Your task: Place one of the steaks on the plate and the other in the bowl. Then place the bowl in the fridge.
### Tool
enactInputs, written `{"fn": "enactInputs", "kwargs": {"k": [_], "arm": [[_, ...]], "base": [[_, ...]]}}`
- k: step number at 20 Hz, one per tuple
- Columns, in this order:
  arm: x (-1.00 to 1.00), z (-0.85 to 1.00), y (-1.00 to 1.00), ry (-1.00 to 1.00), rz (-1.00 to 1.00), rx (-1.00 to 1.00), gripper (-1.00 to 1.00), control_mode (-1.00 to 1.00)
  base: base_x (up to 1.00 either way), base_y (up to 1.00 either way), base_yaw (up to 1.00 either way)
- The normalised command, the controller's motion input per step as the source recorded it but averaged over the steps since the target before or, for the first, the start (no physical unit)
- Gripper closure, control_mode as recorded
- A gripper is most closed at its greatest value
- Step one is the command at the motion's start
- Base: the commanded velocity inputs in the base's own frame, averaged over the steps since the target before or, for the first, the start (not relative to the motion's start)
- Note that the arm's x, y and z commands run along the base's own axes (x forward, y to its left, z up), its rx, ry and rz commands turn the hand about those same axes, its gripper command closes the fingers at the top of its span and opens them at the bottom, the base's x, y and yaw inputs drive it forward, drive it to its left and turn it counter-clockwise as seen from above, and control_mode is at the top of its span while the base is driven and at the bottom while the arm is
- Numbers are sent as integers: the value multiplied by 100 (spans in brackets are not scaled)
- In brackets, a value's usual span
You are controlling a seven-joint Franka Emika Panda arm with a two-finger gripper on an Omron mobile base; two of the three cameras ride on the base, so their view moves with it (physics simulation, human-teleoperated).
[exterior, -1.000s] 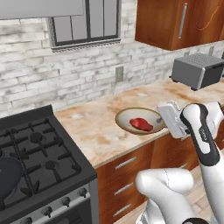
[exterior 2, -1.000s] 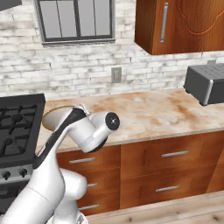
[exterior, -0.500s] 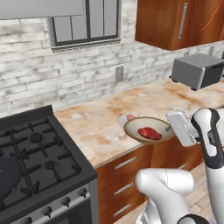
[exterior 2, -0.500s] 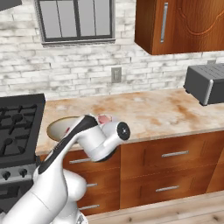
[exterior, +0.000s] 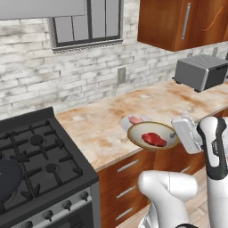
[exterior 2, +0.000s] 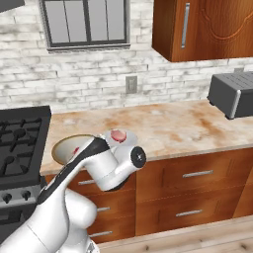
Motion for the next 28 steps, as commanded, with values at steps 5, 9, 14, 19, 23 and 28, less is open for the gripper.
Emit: {"fn": "enactInputs", "kwargs": {"k": [5,9,14,19,23,28], "arm": [[0,0,0,0,0,0,100,100],[0,0,0,0,0,0,100,100],[0,0,0,0,0,0,100,100],[0,0,0,0,0,0,100,100],[0,0,0,0,0,0,100,100],[0,0,0,0,0,0,100,100]], "base": [[0,-1,0],[-2,-22,-28],[13,-67,-65],[5,-74,-81],[12,-69,-81],[26,-42,-79]]}}
